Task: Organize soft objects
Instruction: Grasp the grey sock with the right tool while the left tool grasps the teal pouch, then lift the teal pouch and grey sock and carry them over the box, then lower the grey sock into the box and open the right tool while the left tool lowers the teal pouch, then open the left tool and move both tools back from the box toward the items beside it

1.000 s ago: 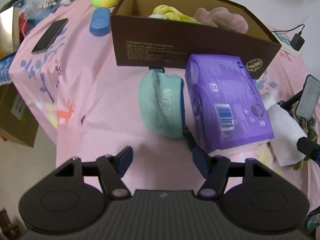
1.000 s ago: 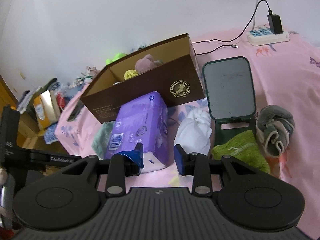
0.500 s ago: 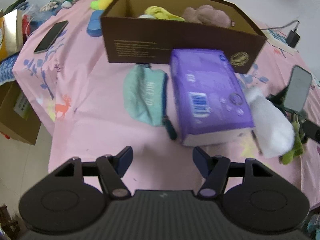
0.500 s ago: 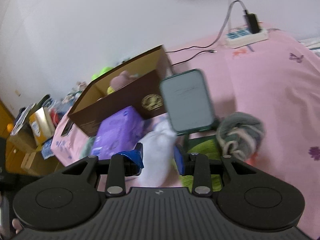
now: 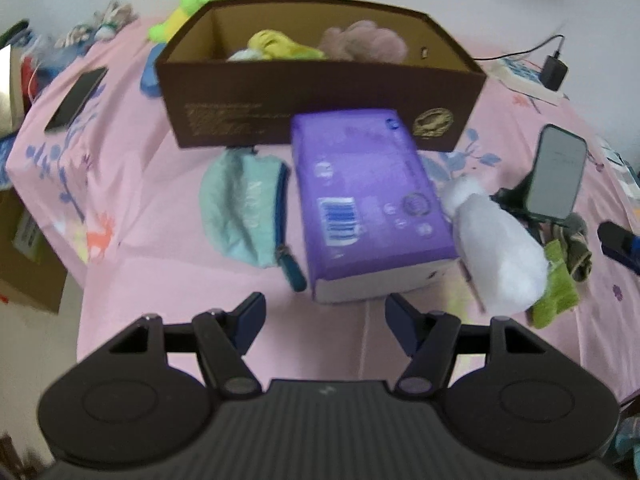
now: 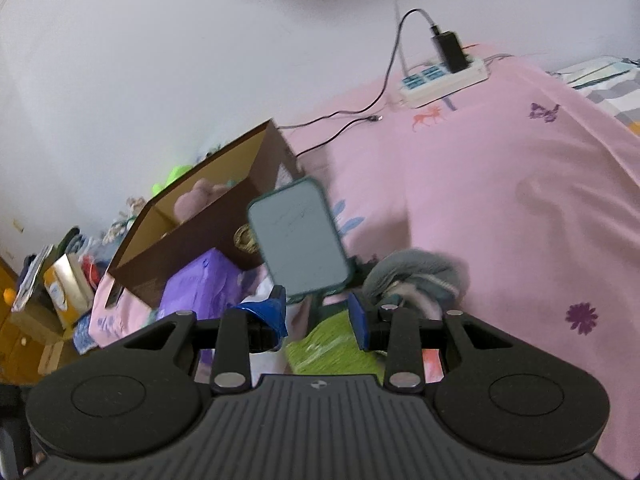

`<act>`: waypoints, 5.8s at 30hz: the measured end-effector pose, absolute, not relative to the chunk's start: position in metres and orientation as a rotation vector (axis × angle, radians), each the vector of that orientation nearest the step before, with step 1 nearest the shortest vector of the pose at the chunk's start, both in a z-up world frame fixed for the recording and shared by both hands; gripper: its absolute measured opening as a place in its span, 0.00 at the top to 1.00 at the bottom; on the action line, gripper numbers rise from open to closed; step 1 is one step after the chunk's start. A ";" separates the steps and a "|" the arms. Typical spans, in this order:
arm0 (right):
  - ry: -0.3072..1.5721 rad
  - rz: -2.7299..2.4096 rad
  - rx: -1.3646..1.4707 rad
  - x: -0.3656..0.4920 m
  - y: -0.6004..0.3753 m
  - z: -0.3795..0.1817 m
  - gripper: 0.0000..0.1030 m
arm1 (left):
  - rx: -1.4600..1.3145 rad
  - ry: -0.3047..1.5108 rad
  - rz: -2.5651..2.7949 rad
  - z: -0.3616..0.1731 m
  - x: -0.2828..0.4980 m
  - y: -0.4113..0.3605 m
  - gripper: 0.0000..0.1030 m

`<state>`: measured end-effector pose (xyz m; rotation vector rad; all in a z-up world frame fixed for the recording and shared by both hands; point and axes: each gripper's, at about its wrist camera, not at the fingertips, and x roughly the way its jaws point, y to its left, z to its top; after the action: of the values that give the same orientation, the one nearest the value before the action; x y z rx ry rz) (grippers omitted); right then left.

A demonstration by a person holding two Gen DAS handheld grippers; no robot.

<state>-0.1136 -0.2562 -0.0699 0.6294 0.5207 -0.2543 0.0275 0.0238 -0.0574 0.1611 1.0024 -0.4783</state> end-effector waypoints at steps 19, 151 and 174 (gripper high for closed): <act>0.621 -0.415 0.797 -0.100 -0.298 -0.100 0.82 | 0.069 0.969 -0.247 -0.072 0.105 0.067 0.32; 0.512 -0.227 0.579 0.059 -0.179 -0.004 0.74 | 0.121 0.708 -0.458 0.026 0.181 0.035 0.42; 0.529 -0.082 0.614 -0.006 -0.188 -0.007 0.74 | 0.164 0.790 -0.411 0.014 0.108 0.009 0.41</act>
<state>-0.0061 -0.1881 -0.0068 0.6138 0.5292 -0.0824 0.1080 0.0085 0.0143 0.1638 0.7899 -0.4110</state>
